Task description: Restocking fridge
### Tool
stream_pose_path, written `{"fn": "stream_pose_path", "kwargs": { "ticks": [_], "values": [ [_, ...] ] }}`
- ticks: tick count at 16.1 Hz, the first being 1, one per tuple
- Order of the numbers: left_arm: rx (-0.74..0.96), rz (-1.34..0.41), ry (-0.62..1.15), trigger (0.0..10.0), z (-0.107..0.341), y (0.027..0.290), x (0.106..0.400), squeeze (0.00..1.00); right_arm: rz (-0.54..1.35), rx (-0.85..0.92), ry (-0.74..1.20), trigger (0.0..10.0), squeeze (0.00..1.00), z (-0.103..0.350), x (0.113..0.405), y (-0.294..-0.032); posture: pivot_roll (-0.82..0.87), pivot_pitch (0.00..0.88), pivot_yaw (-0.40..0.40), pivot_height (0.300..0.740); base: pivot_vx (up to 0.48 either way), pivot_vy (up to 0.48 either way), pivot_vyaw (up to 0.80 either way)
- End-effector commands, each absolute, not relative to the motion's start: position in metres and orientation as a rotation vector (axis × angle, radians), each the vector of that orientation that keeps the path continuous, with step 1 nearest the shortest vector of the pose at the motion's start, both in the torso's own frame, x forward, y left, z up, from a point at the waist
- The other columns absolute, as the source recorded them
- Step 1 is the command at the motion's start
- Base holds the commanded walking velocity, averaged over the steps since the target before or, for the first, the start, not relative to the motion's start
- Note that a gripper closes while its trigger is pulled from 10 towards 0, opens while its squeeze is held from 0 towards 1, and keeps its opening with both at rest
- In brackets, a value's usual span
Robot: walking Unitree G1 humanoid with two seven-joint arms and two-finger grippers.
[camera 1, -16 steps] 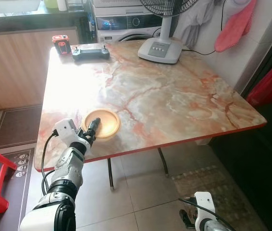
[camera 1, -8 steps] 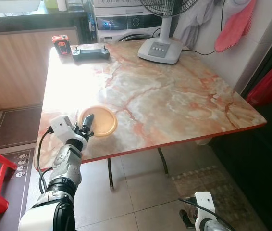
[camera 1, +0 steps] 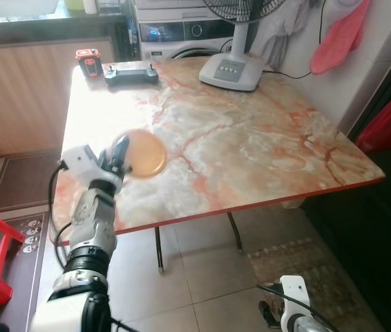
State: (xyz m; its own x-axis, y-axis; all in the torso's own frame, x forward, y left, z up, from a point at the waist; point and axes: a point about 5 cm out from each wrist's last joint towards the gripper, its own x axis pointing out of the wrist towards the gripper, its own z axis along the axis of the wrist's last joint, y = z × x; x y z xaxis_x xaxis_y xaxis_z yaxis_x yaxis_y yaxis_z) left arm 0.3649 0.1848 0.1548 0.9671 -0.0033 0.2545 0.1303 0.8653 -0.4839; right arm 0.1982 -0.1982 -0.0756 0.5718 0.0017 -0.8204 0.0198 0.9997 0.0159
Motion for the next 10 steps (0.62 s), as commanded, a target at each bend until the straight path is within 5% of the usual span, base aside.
{"fn": "stream_pose_path", "kwargs": {
  "ticks": [1,2,7,10],
  "values": [
    [-0.552,-0.085,-0.285,3.0,0.164,0.182,0.363,0.00,-0.022,0.023,0.952,10.0,0.00,-0.075,0.199,-0.200,0.00,0.000,-0.049,0.740,0.000,0.000,0.00],
    [-0.577,-0.099,-0.312,10.0,0.170,0.179,0.361,0.00,-0.025,0.025,0.952,10.0,0.00,-0.075,0.199,-0.200,0.00,0.000,-0.048,0.740,0.000,0.000,0.00],
    [-0.576,-0.028,-0.337,10.0,0.172,0.179,0.350,0.00,-0.040,0.037,0.946,10.0,0.00,-0.076,0.197,-0.200,0.00,0.000,-0.047,0.740,0.000,0.000,0.00],
    [-0.431,0.056,-0.351,10.0,0.172,0.182,0.345,0.00,-0.047,0.041,0.944,10.0,0.00,-0.077,0.195,-0.199,-0.01,0.000,-0.026,0.740,0.000,0.000,0.00]
  ]
}}
